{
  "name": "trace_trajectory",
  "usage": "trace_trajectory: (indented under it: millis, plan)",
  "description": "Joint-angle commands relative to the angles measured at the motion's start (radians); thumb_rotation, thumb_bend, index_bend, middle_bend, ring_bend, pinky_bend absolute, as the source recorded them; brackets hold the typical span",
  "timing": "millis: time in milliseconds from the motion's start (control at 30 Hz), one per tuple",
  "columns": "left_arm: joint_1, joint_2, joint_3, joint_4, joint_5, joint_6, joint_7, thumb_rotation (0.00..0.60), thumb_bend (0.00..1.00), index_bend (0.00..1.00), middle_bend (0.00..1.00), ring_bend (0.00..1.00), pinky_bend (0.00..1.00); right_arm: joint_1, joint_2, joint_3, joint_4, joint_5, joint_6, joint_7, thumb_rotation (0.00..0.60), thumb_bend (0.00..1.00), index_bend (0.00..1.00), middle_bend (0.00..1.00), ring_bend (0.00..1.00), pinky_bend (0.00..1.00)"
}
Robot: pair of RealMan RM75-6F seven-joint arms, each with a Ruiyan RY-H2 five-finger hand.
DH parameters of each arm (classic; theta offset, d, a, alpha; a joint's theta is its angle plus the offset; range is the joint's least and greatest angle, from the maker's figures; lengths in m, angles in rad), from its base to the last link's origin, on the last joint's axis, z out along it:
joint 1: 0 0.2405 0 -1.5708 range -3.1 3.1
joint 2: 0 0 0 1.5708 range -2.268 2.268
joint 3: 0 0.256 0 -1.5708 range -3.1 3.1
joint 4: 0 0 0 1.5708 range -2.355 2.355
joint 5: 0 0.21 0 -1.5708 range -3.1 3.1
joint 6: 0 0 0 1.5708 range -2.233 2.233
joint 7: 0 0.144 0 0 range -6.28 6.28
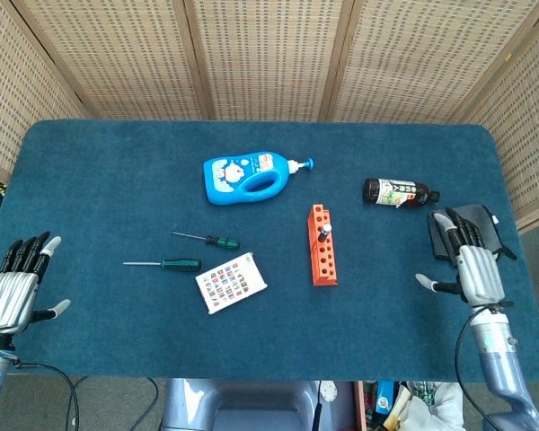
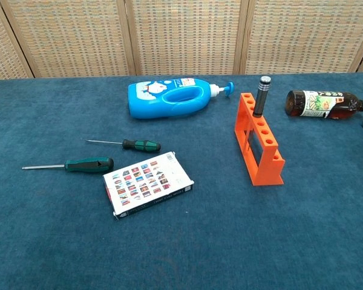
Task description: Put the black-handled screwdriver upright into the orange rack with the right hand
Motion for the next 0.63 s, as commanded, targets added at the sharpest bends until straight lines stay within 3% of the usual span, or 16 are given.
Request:
trace_trajectory:
  millis: [33, 133, 200, 633]
  plan:
    - [0.003, -0.002, 0.004, -0.001, 0.000, 0.001, 0.009, 0.600, 0.00, 0.00, 0.00, 0.00, 0.00, -0.057, -0.004, -0.058, 0.037, -0.053, 0.073, -0.110, 0.600, 0.07, 0.00, 0.00, 0.00, 0.00]
    - [0.010, -0.006, 0.015, -0.001, 0.005, 0.004, 0.025, 0.600, 0.00, 0.00, 0.00, 0.00, 0.00, -0.106, -0.006, -0.111, 0.053, -0.077, 0.124, -0.234, 0.600, 0.07, 0.00, 0.00, 0.00, 0.00]
    - [0.013, -0.007, 0.018, 0.001, 0.006, 0.006, 0.028, 0.600, 0.00, 0.00, 0.00, 0.00, 0.00, -0.119, -0.013, -0.118, 0.045, -0.085, 0.144, -0.254, 0.600, 0.07, 0.00, 0.00, 0.00, 0.00]
    - [0.025, -0.012, 0.028, 0.010, 0.020, 0.017, 0.030, 0.600, 0.00, 0.00, 0.00, 0.00, 0.00, -0.169, -0.016, -0.118, 0.053, -0.115, 0.223, -0.216, 0.600, 0.07, 0.00, 0.00, 0.00, 0.00]
